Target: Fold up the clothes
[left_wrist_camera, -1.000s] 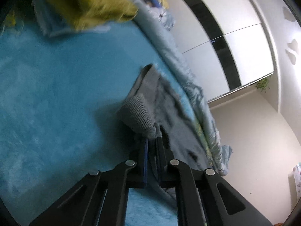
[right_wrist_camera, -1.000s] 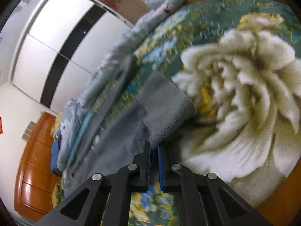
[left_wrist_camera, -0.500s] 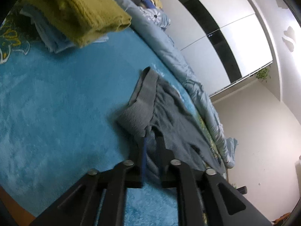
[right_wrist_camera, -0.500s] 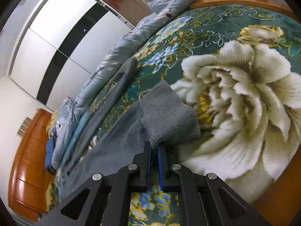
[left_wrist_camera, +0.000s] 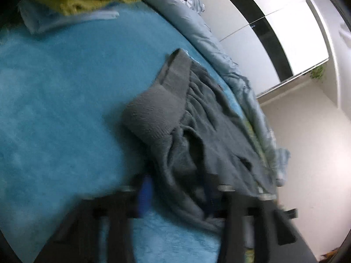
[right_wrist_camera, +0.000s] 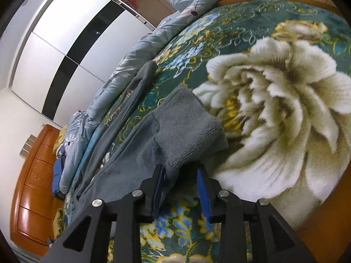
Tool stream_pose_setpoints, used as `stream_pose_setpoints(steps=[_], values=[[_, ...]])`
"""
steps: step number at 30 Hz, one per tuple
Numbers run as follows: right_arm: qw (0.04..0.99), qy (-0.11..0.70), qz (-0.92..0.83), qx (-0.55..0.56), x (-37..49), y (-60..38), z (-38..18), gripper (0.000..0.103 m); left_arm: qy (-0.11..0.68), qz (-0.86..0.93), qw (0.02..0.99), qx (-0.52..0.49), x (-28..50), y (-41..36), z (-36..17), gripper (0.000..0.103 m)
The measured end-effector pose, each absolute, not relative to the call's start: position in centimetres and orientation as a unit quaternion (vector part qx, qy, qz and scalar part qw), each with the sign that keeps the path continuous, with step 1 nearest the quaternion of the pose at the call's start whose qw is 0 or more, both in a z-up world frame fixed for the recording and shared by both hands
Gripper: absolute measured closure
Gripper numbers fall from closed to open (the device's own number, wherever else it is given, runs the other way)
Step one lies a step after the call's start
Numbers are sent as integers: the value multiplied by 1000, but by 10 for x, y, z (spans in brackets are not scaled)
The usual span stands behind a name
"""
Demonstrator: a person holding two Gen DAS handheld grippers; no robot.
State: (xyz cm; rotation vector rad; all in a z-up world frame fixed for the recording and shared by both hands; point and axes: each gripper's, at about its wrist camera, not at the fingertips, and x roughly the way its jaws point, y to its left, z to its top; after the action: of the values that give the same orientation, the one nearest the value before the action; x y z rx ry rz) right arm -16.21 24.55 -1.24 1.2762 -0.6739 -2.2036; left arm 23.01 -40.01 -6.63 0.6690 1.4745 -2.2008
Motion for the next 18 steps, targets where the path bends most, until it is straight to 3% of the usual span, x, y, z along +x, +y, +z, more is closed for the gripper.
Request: stream_pose_setpoints(steps=[3, 4, 5, 6, 18], values=[[263, -260, -803, 467, -162, 244, -15, 70, 543, -786, 199, 219, 236, -400, -65, 92], [266, -263, -802, 465, -161, 244, -14, 74, 547, -787, 197, 209, 239, -399, -63, 94], [266, -262, -805, 462, -161, 244, -12, 90, 550, -788, 194, 196, 243, -400, -58, 94], [268, -262, -807, 456, -161, 245, -8, 97, 553, -790, 192, 184, 247, -401, -53, 94], [313, -280, -815, 400, -182, 232, 51, 97, 526, -825, 138, 153, 245, -405, 4, 94]])
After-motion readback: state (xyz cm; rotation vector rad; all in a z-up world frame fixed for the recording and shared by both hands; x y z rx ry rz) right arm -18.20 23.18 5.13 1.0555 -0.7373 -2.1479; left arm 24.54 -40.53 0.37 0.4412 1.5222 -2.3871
